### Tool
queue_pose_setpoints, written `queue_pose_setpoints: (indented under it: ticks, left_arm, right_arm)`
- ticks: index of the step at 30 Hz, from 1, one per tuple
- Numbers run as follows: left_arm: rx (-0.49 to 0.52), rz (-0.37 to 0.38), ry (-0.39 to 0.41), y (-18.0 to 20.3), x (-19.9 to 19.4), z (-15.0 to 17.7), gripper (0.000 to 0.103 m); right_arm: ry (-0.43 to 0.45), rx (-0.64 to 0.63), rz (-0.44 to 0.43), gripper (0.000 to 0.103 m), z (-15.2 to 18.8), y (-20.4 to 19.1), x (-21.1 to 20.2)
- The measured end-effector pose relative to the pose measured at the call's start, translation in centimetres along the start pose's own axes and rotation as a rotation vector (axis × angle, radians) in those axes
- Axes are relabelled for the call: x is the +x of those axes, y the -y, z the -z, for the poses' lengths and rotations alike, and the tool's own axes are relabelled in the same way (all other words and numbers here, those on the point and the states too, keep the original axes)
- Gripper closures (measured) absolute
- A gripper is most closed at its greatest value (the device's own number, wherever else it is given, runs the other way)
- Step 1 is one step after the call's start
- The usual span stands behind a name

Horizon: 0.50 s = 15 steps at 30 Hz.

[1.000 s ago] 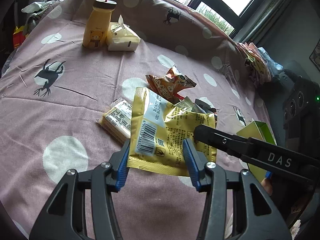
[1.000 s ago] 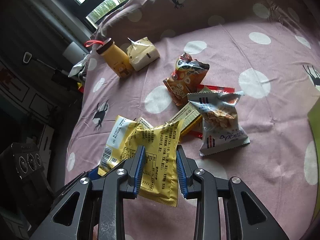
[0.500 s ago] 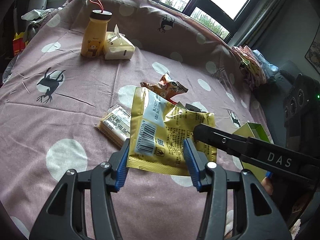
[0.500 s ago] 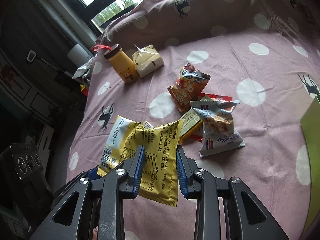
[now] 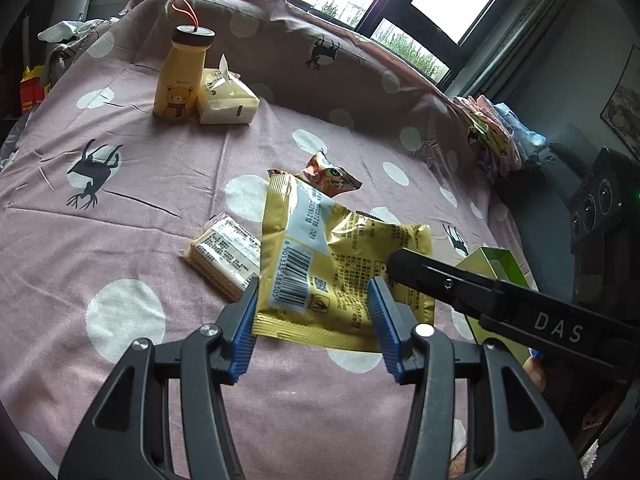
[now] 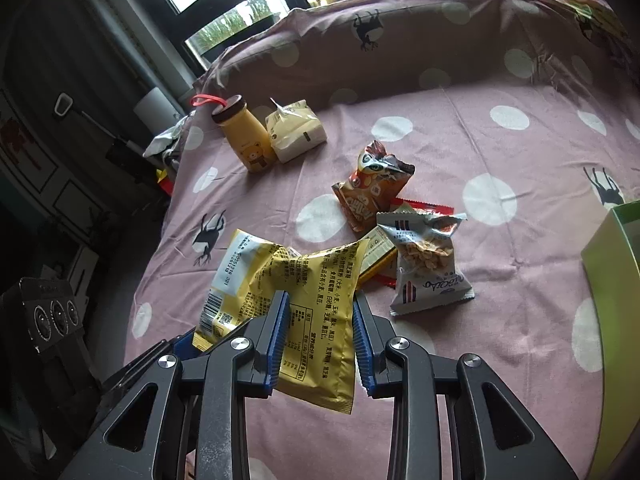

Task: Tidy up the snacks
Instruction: 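Lift the yellow bag with the right gripper and carry it over the green box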

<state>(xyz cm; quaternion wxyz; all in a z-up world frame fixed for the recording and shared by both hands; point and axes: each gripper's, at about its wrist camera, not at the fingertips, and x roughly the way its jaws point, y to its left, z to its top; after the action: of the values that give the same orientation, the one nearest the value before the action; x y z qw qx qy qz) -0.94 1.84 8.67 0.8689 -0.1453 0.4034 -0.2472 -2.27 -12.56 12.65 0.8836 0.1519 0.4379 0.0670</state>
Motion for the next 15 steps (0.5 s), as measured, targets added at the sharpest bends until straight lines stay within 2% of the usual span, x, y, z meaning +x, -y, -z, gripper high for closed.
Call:
queue_pose_setpoints:
  ticks: [15]
  left_arm:
    - [0.019,0.029,0.033,1.7,-1.1,-0.3,0.052]
  right_arm:
    - [0.059,-0.042,0.042,0.07,0.0,-0.5,-2.3]
